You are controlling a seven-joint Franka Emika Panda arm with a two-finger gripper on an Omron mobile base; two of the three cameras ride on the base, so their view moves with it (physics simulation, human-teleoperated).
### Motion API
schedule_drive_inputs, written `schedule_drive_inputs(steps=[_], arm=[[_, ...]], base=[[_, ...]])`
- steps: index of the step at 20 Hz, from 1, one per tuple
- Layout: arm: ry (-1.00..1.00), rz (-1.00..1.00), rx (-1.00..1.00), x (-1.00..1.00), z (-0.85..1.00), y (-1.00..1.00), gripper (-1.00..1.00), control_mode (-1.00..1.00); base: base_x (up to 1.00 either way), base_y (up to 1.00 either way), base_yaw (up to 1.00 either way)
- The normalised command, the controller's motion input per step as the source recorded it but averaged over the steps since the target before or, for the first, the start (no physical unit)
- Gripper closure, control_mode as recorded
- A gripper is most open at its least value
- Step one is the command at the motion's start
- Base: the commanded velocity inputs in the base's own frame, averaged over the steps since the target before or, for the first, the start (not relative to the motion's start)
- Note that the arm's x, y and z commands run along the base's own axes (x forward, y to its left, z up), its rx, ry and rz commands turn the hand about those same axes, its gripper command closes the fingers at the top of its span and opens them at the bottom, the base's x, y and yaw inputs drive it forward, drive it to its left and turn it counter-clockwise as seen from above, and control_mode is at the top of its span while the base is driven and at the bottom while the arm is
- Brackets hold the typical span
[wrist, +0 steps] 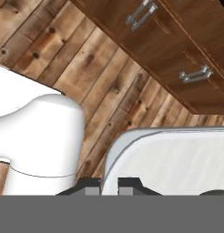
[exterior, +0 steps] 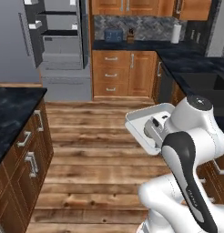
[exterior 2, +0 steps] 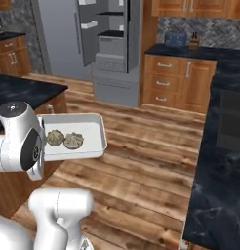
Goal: Place two dumplings into each of the tupperware containers and then place the containers in the fridge.
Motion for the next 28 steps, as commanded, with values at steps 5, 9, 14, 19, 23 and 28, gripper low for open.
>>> schedule_drive_inputs(steps=[5, 9, 14, 19, 23, 28], arm=[[0.0, 0.0, 0.0, 0.0, 0.0, 0.0, 1.0, 1.0], [0.0, 0.0, 0.0, 0.0, 0.0, 0.0, 1.0, 1.0], [0.0, 0.0, 0.0, 0.0, 0.0, 0.0, 1.0, 1.0], [0.0, 0.0, 0.0, 0.0, 0.0, 0.0, 1.0, 1.0], [0.0, 0.0, 0.0, 0.0, 0.0, 0.0, 1.0, 1.0], [0.0, 0.0, 0.0, 0.0, 0.0, 0.0, 1.0, 1.0]], base=[[1.0, 0.39, -0.11], [1.0, 0.49, -0.08], [1.0, 0.5, -0.03], [1.0, 0.24, -0.01], [1.0, 0.0, 0.0], [1.0, 0.07, 0.0]])
